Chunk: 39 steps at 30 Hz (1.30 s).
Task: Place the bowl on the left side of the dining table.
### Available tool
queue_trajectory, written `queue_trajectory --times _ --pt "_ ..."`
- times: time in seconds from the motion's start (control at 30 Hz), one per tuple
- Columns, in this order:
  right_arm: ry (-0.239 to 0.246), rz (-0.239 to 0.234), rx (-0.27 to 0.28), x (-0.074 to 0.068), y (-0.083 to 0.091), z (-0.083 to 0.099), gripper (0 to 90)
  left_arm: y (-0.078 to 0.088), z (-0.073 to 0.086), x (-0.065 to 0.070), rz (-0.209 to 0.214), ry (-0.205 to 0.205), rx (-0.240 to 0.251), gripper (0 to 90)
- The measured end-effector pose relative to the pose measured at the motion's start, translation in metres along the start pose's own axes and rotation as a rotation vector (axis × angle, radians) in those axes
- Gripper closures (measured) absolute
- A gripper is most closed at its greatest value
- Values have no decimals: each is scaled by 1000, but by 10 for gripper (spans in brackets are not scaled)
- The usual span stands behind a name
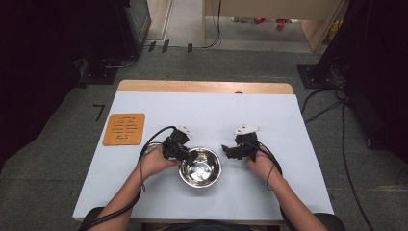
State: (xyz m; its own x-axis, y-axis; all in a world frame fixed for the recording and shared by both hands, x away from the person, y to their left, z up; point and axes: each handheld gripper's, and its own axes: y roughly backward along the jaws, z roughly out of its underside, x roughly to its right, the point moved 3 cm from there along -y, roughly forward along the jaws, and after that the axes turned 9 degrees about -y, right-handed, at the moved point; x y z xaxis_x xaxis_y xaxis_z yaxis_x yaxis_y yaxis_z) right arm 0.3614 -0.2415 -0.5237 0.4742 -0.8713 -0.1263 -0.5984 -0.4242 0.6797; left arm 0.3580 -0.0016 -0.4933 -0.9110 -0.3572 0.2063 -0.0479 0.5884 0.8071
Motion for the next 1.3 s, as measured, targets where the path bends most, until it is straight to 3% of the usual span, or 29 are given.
queue_trajectory --times 0.1,0.5,0.67,0.87,1.0,1.3 --pt "-1 -1 0 0 0 0 116 1 -1 0 8 4 1 785" --pt "0 0 0 0 0 0 116 7 -5 0 107 74 52 847" --pt "-1 -1 -1 0 0 0 116 7 -5 0 108 78 48 850" --pt "0 0 0 0 0 0 116 8 -5 -1 111 113 27 851" --pt "1 0 0 0 0 0 116 10 -5 -4 142 149 32 851" --pt "0 0 -1 0 0 0 116 18 -4 -10 108 185 46 851"
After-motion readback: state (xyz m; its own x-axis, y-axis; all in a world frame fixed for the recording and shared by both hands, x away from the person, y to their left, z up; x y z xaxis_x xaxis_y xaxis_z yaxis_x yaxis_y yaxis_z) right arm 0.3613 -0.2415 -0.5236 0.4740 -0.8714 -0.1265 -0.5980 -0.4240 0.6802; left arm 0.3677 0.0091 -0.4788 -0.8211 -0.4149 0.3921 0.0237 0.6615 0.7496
